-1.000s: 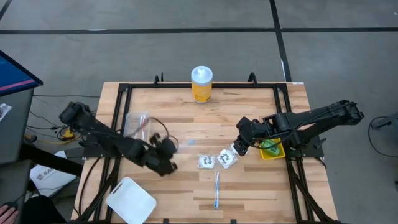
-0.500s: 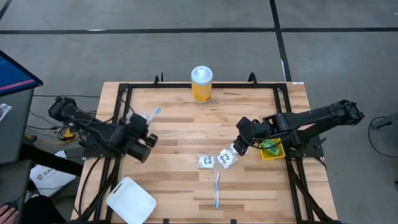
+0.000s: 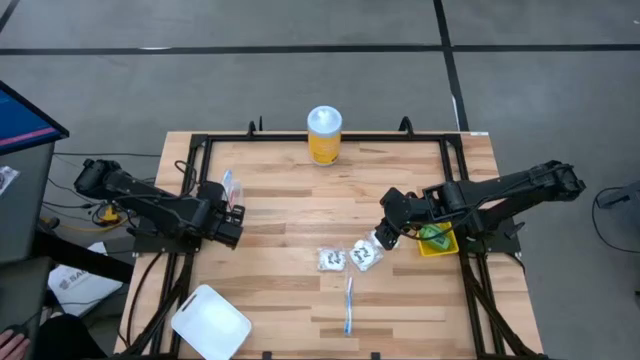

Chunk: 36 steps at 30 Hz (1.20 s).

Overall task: Pick & Place Travel size toiletries
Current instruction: Put the left blue toothbrush into the transparent bin

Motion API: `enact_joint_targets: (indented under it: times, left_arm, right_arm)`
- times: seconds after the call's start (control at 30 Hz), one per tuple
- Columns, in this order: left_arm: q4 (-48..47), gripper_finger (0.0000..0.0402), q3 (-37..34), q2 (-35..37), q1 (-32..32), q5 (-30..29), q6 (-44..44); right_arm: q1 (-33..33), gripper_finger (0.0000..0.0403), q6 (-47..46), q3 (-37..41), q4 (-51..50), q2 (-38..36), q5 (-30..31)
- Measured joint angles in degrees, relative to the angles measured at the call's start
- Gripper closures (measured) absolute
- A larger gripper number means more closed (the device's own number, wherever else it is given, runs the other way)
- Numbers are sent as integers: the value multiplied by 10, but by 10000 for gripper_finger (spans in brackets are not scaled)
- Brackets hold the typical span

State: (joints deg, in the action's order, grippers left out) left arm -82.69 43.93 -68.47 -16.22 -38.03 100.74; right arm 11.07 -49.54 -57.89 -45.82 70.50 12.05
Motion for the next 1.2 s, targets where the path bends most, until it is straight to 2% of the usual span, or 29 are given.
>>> enact_joint_targets:
  times: [0.13, 0.37, 0.77, 0.93, 1.2]
  left_arm:
    - [20, 386, -27, -1, 17, 15, 7]
    - [25, 384, -29, -3, 57, 11, 3]
    - [45, 381, -13, -3, 64, 84, 14]
    - [95, 380, -31, -4, 65, 94, 20]
    - [105, 377, -30, -15, 96, 74, 15]
  right_arm:
    - [0, 249, 3, 0, -2, 0, 0]
    - [0, 249, 4, 0, -2, 0, 0]
    - [-7, 249, 16, 0, -2, 0, 0]
    - [-7, 249, 19, 0, -2, 0, 0]
    - [-7, 249, 30, 0, -2, 0, 0]
